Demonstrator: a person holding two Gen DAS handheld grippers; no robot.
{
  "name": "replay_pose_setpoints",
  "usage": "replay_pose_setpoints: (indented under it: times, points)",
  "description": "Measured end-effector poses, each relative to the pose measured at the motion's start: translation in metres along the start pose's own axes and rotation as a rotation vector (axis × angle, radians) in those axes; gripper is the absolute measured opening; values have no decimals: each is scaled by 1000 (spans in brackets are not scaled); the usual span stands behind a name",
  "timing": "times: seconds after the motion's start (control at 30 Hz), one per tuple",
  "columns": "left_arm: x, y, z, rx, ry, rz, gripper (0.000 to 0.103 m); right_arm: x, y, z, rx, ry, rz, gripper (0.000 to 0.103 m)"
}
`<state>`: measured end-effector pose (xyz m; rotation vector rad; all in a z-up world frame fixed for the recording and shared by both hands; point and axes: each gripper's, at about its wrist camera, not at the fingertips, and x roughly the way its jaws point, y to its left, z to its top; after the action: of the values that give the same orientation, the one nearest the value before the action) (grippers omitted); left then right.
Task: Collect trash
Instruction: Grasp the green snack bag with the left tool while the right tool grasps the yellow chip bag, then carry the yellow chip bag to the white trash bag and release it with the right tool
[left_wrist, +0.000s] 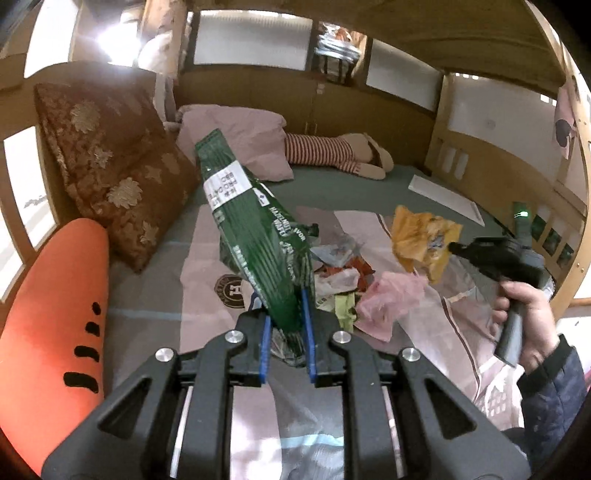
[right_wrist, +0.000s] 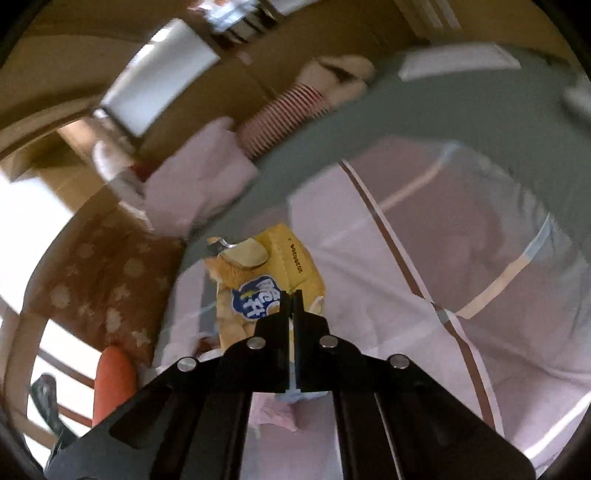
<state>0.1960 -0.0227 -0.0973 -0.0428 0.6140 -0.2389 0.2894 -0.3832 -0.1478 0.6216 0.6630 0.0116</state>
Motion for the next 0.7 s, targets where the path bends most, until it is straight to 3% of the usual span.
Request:
replay_pose_setpoints:
  times: [0.1, 0.17, 0.3, 0.37, 0.53, 0.7]
  points:
    - [-20, -3, -7, 8, -48, 6, 16, -31, 25, -16, -141, -64, -41, 2]
    - [-20, -8, -18, 44, -66, 55, 16, -52, 42, -37, -263, -109, -98, 2]
    - [-3, -2, -28, 4, 48, 13, 16, -80, 62, -77, -373, -136, -116, 2]
    - [-2, -3, -32, 19, 48, 59, 16, -91, 73, -95, -433, -168, -139, 2]
    - [4, 0, -39, 14, 33, 128, 15, -100, 74, -114, -437, -156, -134, 2]
    - [23, 0, -42, 12, 77, 131, 16, -94, 80, -117, -454, -159, -138, 2]
